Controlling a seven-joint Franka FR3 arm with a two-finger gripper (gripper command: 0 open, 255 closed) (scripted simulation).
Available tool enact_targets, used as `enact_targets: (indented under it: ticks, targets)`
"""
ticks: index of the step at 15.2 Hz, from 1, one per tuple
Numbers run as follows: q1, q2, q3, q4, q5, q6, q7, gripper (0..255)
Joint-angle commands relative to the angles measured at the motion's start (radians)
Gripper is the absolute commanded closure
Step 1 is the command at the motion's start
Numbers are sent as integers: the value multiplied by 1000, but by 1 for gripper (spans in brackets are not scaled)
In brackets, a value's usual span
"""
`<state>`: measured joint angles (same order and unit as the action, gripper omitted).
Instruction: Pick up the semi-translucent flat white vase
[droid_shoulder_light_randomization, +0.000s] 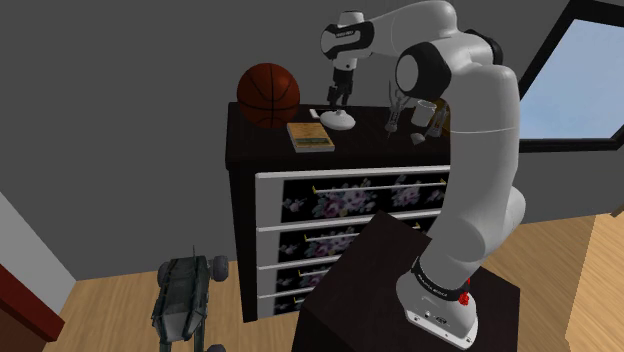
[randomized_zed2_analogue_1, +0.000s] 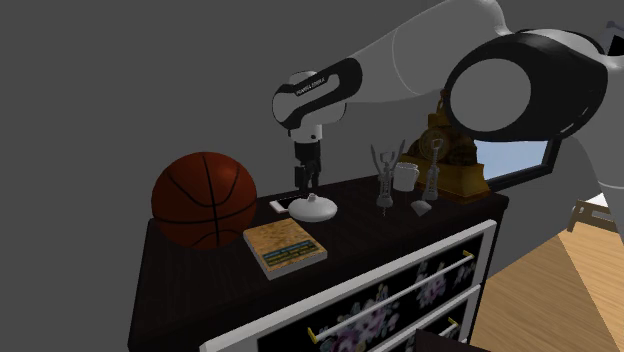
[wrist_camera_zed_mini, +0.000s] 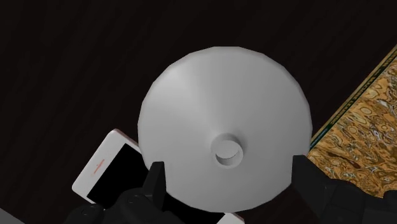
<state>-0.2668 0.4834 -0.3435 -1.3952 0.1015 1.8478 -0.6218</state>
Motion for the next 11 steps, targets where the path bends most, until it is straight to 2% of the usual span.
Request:
enact_targets:
  ticks: [1,11]
  targets:
    - [0,2,0,-2,1,5,0,255]
    - [-1,0,0,8,0,-8,0,255]
